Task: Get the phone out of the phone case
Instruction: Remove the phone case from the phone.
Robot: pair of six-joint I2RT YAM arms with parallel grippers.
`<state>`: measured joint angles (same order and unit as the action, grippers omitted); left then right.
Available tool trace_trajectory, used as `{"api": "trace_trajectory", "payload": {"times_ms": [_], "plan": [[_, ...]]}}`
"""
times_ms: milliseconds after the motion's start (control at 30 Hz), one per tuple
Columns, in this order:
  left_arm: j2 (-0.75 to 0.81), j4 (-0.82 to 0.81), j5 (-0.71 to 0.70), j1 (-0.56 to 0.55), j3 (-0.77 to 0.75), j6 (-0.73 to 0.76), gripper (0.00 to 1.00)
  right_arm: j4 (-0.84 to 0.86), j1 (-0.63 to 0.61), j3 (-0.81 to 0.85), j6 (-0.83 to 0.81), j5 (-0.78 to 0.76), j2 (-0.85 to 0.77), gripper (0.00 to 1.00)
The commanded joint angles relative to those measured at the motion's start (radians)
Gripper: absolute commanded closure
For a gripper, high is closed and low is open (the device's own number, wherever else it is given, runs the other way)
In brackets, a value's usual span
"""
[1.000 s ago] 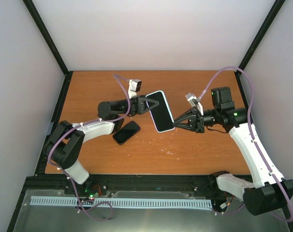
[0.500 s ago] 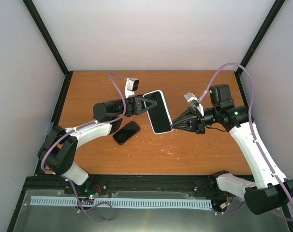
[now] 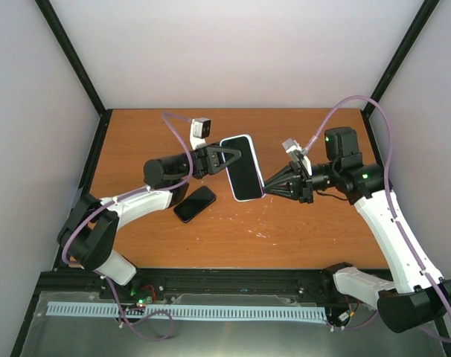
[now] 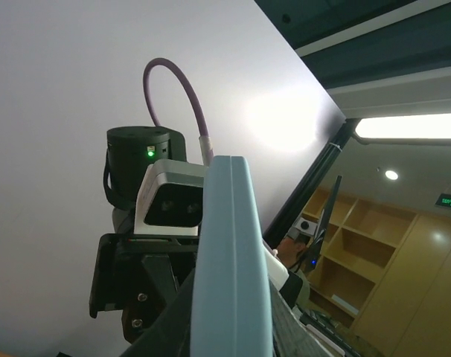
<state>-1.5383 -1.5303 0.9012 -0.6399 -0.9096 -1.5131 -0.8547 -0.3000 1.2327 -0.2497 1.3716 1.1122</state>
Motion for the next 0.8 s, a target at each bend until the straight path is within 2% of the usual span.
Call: {"api": "trace_trajectory", "payload": {"times_ms": [0,167,300,500,767], "plan": [[0.043,-0.208,0.04,-0.087,0.0,0.0,1.0,0.141,-0.004,0.007,0.03,-0.221,0.016,0.87],[0.056,-0.109,0.067,-0.089,0.005,0.075,1.0,0.134,-0.004,0.006,0.053,-0.303,0.02,0.83],[0.105,0.076,0.074,-0.088,0.037,0.218,1.0,0.13,-0.004,0.033,0.08,-0.401,0.034,0.74],[0.162,0.355,0.076,-0.097,0.054,0.422,1.0,0.054,-0.017,0.078,0.043,-0.408,0.096,0.65],[0.143,0.443,0.102,-0.097,0.067,0.451,1.0,0.054,-0.073,0.061,0.006,-0.354,0.095,0.63]]}}
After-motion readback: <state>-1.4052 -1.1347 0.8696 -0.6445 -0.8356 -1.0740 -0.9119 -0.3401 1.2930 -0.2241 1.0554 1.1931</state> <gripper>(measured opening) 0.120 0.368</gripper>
